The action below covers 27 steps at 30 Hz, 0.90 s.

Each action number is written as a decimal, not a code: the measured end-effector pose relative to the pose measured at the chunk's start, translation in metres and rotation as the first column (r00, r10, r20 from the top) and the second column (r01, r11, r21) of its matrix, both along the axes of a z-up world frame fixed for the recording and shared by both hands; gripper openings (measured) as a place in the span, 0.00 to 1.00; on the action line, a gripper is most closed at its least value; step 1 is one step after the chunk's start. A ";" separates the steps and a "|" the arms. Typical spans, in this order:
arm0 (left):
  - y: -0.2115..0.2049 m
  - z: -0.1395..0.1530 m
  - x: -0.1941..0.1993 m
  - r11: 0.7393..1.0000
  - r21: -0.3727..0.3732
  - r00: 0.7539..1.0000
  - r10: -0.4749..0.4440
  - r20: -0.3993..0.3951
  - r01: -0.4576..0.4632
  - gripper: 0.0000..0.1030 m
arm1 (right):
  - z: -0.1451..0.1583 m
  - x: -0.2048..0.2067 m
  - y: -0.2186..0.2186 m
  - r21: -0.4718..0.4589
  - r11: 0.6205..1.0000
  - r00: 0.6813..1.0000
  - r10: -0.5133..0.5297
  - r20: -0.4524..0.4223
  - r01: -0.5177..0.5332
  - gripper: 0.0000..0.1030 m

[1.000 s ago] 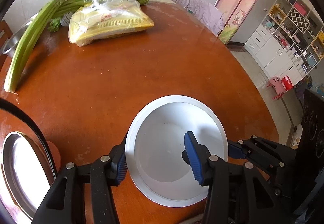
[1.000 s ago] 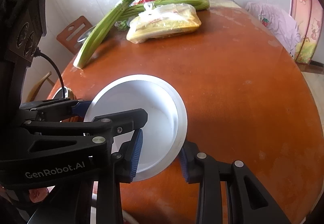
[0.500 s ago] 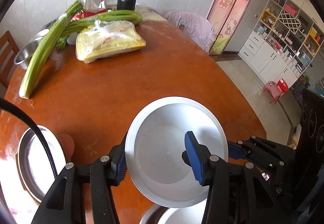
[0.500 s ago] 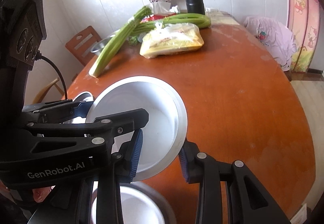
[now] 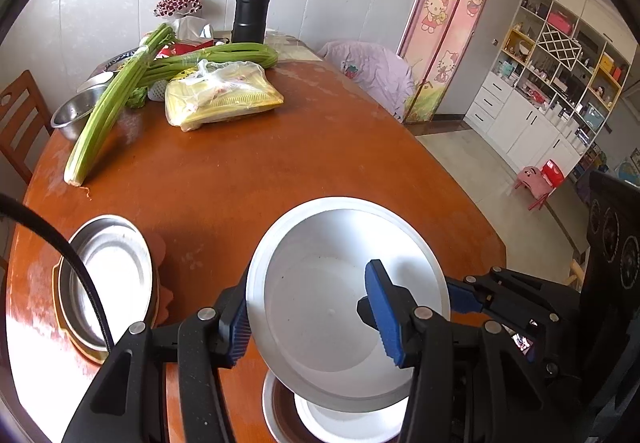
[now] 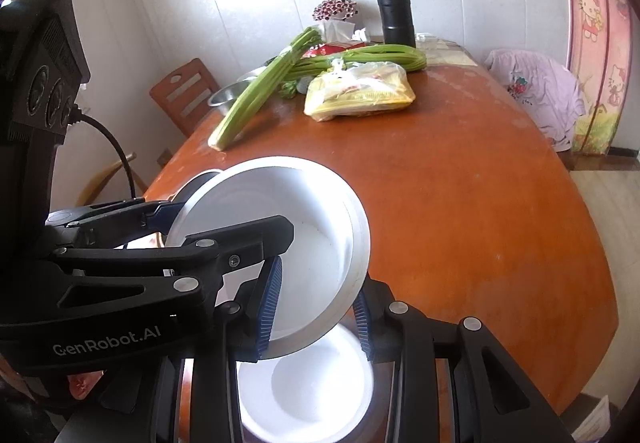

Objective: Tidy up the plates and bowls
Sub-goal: 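Lift the second white cup with the left tool over the steel bowl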

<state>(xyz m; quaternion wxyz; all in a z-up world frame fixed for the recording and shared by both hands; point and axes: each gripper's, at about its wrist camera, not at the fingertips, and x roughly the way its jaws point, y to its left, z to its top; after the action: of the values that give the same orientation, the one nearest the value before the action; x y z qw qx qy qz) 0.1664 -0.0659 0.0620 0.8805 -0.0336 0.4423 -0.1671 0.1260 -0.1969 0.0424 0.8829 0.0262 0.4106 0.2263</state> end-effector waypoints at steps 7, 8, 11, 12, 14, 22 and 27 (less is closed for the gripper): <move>0.003 -0.002 -0.026 1.000 -0.002 1.000 -0.007 0.010 0.007 0.50 | -0.001 -0.025 0.003 -0.002 1.000 1.000 0.010 0.005 -0.010 0.35; 0.003 -0.003 -0.031 1.000 -0.002 1.000 -0.008 0.010 0.008 0.50 | -0.002 -0.029 0.003 0.000 1.000 1.000 0.010 0.004 -0.010 0.35; 0.003 -0.004 -0.041 1.000 0.002 1.000 -0.007 0.007 0.007 0.50 | -0.003 -0.039 0.004 -0.004 1.000 1.000 0.017 0.008 -0.017 0.35; 0.004 -0.005 -0.045 1.000 0.002 1.000 -0.005 0.004 0.005 0.50 | -0.003 -0.043 0.005 -0.004 1.000 1.000 0.021 0.007 -0.021 0.35; 0.004 -0.007 -0.054 1.000 0.001 1.000 -0.003 0.007 0.003 0.50 | -0.005 -0.049 0.004 0.002 1.000 1.000 0.030 0.000 -0.030 0.35; 0.002 -0.022 -0.071 1.000 -0.017 1.000 -0.021 -0.023 0.021 0.51 | -0.020 -0.067 0.001 -0.011 0.999 0.999 0.044 -0.031 -0.044 0.35; -0.009 -0.031 -0.070 0.999 -0.007 0.998 -0.039 -0.040 0.039 0.51 | -0.028 -0.068 -0.003 -0.042 0.999 0.999 0.029 -0.033 -0.031 0.35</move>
<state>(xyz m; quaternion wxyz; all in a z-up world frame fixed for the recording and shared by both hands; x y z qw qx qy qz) 0.0960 -0.0744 0.0307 0.8679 -0.0313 0.4601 -0.1849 0.0585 -0.2003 0.0148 0.8729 0.0049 0.4300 0.2303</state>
